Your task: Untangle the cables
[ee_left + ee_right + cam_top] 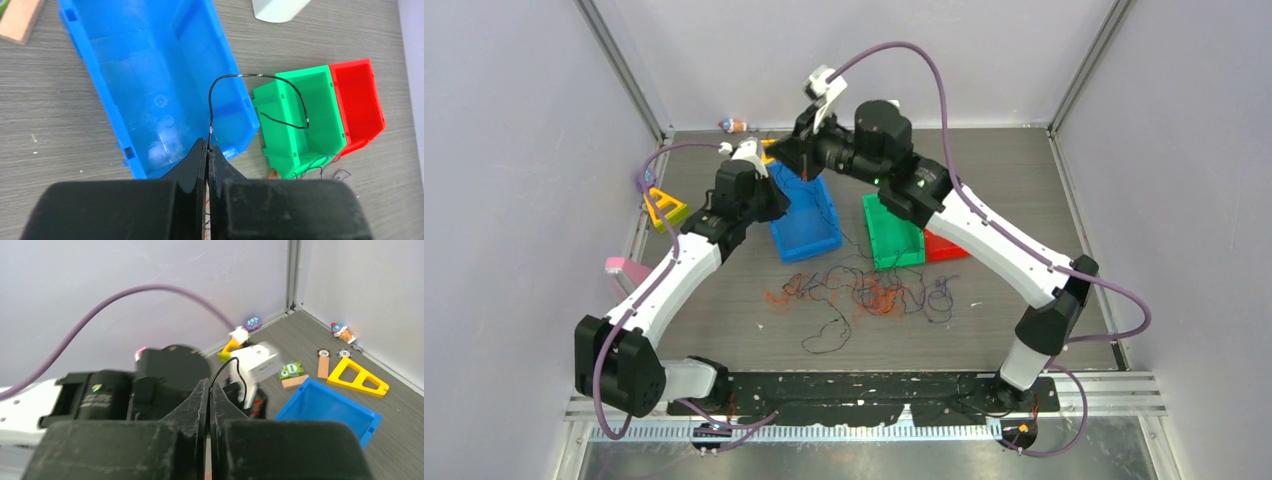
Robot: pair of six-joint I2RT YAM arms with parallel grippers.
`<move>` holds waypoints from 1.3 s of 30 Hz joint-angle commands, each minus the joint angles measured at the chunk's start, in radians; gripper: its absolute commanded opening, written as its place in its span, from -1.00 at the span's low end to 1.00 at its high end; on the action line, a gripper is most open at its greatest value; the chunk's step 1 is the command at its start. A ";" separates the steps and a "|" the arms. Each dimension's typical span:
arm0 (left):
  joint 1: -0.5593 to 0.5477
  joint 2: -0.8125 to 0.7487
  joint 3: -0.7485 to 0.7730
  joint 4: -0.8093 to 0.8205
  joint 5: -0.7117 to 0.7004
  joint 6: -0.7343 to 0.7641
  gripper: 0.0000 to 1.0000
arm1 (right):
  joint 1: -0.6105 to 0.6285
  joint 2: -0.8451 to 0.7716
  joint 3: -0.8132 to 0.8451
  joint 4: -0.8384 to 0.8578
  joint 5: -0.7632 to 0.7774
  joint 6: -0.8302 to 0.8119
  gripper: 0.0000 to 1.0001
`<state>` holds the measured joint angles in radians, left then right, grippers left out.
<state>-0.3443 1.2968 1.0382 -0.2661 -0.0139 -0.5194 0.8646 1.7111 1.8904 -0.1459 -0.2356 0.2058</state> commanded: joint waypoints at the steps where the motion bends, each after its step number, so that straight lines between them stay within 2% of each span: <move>1: 0.005 -0.011 0.020 0.061 0.079 -0.002 -1.00 | 0.112 -0.117 -0.013 -0.045 0.157 -0.147 -0.90; 10: 0.007 0.062 0.026 -0.010 -0.034 0.001 -1.00 | -0.035 -0.143 -0.241 0.061 0.135 0.059 -0.90; 15: 0.014 0.062 0.015 0.012 -0.063 -0.002 -0.99 | -0.098 -0.107 -0.264 0.061 0.099 0.103 -0.89; 17: 0.018 0.072 0.026 0.004 -0.063 0.001 -0.87 | -0.114 -0.082 -0.234 0.045 0.076 0.111 -0.89; 21: 0.033 0.082 0.041 -0.024 -0.067 0.005 0.07 | -0.118 -0.045 -0.148 -0.005 0.082 0.085 -0.89; 23: 0.049 0.062 0.028 -0.015 -0.069 -0.002 0.29 | -0.118 -0.021 -0.101 -0.045 0.090 0.071 -0.89; 25: 0.070 0.031 0.017 -0.004 -0.063 -0.008 0.36 | -0.118 0.004 -0.064 -0.079 0.092 0.061 -0.89; 30: 0.107 -0.028 0.004 0.004 -0.013 -0.007 0.38 | -0.117 0.056 -0.009 -0.098 0.036 0.083 -0.89; 36: 0.110 -0.144 -0.104 0.116 0.009 -0.003 0.40 | -0.108 0.099 0.102 -0.140 0.007 0.080 -0.89; 39: 0.110 -0.203 -0.170 0.193 0.089 -0.003 0.39 | -0.107 0.133 0.171 -0.175 0.002 0.078 -0.89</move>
<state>-0.2371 1.1652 0.9352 -0.2127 -0.0120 -0.5201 0.7490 1.8282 1.9469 -0.2966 -0.2028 0.2871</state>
